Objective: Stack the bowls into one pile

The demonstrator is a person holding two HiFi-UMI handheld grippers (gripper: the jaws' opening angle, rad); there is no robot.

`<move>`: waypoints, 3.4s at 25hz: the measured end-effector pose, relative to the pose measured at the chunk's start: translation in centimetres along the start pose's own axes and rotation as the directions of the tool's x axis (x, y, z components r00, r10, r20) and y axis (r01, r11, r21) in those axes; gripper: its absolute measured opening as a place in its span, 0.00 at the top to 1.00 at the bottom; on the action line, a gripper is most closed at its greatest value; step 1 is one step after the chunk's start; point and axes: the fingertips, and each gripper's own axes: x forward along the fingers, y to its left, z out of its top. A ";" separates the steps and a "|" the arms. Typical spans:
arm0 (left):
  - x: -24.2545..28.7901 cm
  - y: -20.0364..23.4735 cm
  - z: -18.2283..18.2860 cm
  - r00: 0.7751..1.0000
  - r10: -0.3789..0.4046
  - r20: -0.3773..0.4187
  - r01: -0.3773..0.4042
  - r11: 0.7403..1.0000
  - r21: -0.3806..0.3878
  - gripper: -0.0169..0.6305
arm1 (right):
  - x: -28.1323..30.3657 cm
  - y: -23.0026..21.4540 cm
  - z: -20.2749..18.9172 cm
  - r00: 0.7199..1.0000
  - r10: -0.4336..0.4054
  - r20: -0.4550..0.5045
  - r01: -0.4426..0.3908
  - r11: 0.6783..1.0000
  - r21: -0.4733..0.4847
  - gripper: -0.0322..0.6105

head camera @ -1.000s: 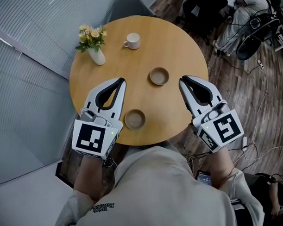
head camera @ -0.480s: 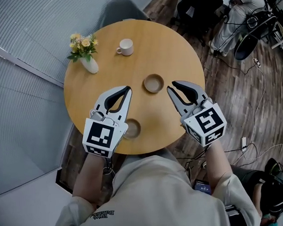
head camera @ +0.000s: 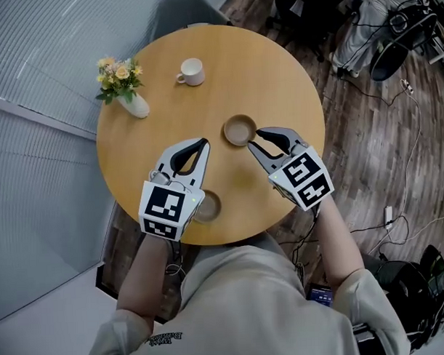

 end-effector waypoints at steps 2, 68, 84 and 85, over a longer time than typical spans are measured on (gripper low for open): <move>0.8 0.0 -0.7 1.000 -0.001 -0.023 0.001 1.000 -0.009 0.94 | 1.0 -0.1 -0.9 0.999 0.024 -0.027 -0.024 1.000 0.007 0.81; 4.7 2.3 -11.9 0.968 0.016 -0.251 -0.054 0.988 -0.145 0.94 | 11.8 -2.5 -10.0 0.964 0.012 -0.265 -0.022 0.999 -0.038 0.90; -0.8 4.6 -2.9 0.992 0.106 -0.062 -0.111 0.991 -0.074 0.94 | 2.4 -2.8 3.6 0.992 -0.108 0.069 0.109 0.994 -0.018 0.90; -1.1 4.7 -2.4 0.992 0.112 -0.052 -0.115 0.991 -0.071 0.94 | 1.8 -2.7 4.5 0.989 -0.114 0.093 0.116 0.993 -0.025 0.90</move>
